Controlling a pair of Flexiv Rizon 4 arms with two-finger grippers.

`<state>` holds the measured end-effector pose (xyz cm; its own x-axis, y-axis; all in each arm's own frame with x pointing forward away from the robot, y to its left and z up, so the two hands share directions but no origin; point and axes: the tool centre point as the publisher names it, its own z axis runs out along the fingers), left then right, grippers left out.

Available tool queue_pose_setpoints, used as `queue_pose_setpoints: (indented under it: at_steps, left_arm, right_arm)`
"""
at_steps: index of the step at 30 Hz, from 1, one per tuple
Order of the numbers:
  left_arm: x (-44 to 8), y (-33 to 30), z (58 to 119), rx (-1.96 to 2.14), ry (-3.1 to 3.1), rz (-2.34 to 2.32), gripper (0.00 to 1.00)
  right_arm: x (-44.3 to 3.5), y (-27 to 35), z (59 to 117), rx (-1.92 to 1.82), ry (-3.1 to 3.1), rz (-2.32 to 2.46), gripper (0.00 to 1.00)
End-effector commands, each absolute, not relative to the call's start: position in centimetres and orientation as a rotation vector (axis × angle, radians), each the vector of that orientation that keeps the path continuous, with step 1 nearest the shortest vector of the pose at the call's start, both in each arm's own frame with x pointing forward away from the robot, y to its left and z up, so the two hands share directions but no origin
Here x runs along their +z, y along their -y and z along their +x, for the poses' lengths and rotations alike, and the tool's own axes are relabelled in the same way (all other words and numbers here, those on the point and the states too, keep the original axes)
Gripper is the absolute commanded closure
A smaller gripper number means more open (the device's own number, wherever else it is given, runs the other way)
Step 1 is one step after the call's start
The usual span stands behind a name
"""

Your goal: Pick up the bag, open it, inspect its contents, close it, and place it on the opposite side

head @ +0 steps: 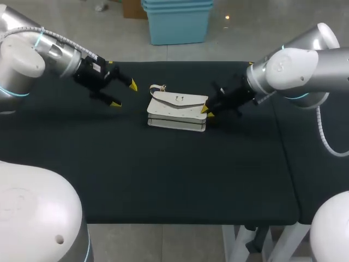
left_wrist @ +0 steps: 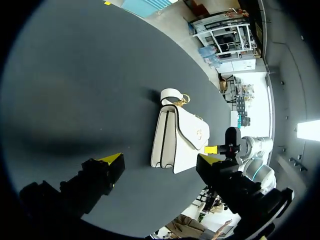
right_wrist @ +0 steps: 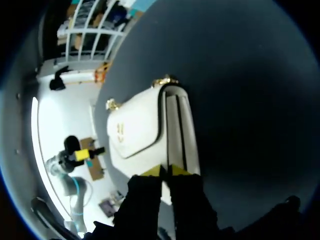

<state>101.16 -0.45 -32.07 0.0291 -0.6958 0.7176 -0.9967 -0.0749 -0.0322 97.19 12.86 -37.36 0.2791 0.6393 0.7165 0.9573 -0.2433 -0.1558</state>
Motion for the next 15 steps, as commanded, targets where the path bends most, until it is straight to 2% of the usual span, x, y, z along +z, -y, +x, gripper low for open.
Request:
queue_pose_setpoints:
  at_steps: [1, 15]
  left_arm:
    - [-31.7, 0.3, 101.8, 0.741, 1.755, 1.820, 0.00]
    - [-32.1, -0.7, 101.8, 0.561, 1.914, 1.809, 0.00]
  right_arm:
    - [-38.1, -12.9, 98.4, -0.684, 1.427, -1.964, 1.00]
    - [-37.7, -9.8, 99.8, -0.574, 1.533, -1.924, 1.00]
